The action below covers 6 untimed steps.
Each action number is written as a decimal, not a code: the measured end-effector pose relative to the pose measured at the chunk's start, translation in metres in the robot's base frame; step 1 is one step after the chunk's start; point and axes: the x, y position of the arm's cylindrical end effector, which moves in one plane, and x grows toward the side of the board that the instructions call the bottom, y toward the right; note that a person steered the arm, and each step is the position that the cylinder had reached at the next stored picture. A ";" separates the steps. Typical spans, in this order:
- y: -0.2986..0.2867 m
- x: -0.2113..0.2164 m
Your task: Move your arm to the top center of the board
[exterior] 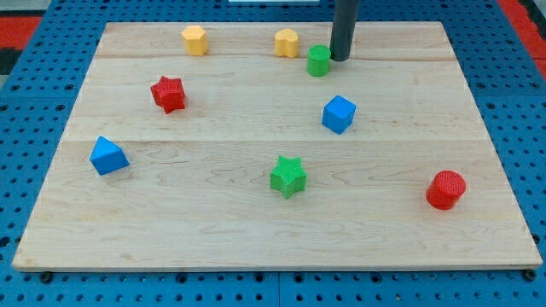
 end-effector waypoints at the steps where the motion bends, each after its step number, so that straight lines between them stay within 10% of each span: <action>1: 0.001 0.000; 6: -0.032 -0.083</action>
